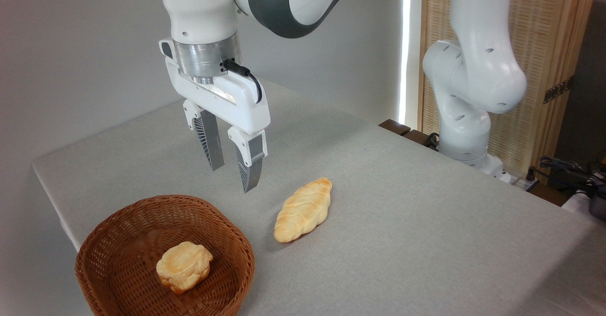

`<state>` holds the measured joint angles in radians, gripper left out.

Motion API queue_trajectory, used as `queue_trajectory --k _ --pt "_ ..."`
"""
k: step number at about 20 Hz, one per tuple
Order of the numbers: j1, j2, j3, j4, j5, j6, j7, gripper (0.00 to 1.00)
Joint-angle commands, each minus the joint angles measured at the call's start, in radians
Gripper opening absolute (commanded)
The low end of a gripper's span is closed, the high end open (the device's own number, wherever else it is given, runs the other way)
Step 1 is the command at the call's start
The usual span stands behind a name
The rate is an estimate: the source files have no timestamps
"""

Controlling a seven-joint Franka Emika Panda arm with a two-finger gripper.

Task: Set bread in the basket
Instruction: 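Move the open gripper toward the elongated golden bread roll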

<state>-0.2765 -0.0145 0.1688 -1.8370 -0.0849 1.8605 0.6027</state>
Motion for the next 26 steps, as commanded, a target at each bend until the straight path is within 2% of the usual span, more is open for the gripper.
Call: queue_trajectory --k 1,6,26 --pt "-0.007 0.001 0.002 0.012 0.004 -0.008 0.012 1.0" --pt "-0.009 0.013 -0.003 0.059 0.01 -0.011 0.002 1.0" --pt "-0.007 0.011 0.005 0.062 0.016 -0.05 0.008 1.0"
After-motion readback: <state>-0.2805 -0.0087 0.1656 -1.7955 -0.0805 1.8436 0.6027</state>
